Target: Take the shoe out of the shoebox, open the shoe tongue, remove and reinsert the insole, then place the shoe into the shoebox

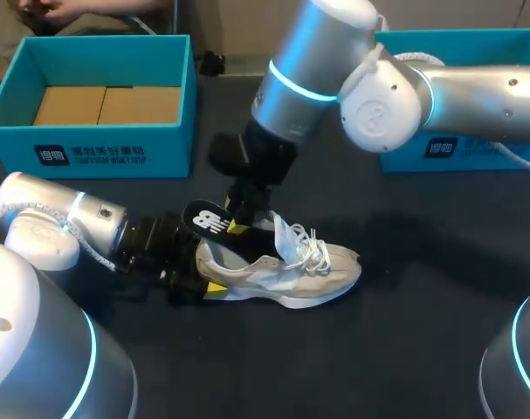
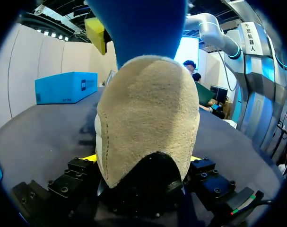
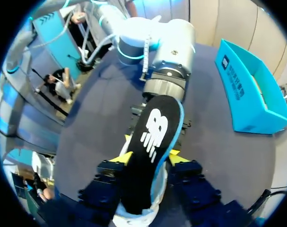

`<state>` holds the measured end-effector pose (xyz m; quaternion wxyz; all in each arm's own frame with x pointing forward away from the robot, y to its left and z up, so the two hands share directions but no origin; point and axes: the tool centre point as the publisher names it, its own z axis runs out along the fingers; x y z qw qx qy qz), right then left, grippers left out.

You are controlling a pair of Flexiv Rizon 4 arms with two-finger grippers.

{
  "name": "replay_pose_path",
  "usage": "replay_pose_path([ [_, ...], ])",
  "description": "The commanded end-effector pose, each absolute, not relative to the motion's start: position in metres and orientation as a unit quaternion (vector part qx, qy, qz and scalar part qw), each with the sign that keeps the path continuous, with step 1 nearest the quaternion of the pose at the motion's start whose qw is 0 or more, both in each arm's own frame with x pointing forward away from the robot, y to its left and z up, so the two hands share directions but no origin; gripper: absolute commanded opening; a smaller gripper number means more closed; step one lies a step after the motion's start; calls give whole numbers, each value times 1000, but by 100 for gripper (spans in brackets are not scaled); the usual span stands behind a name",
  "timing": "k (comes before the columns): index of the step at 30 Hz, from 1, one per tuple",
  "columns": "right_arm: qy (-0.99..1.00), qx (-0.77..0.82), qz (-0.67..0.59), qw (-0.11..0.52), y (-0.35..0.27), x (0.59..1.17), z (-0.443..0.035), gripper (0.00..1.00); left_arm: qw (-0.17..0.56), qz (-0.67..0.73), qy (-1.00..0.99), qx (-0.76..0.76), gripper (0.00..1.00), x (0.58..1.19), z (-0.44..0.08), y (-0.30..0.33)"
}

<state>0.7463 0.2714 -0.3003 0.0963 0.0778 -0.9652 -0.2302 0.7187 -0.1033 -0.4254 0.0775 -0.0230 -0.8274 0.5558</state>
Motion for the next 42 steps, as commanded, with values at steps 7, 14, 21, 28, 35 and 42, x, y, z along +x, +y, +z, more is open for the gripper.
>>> replay_pose_path([
  [7, -938, 108, -253, 212, 254, 758, -302, 100, 78, 555, -828, -24, 0, 719, -427, -103],
  [14, -924, 125, -221, 286, 250, 762, -299, 100, 78, 555, -828, -24, 0, 719, -427, -103],
  [21, -920, 127, -178, 324, 246, 759, -293, 100, 78, 555, -828, -24, 0, 719, -427, -103],
  [28, -920, 127, -178, 324, 246, 759, -293, 100, 78, 555, -828, -24, 0, 719, -427, -103],
  [35, -920, 127, -178, 324, 246, 759, -293, 100, 78, 555, -828, -24, 0, 719, -427, -103],
  [42, -896, -3, -262, 359, 239, 753, -289, 100, 78, 555, -828, -24, 0, 719, -427, -103],
])
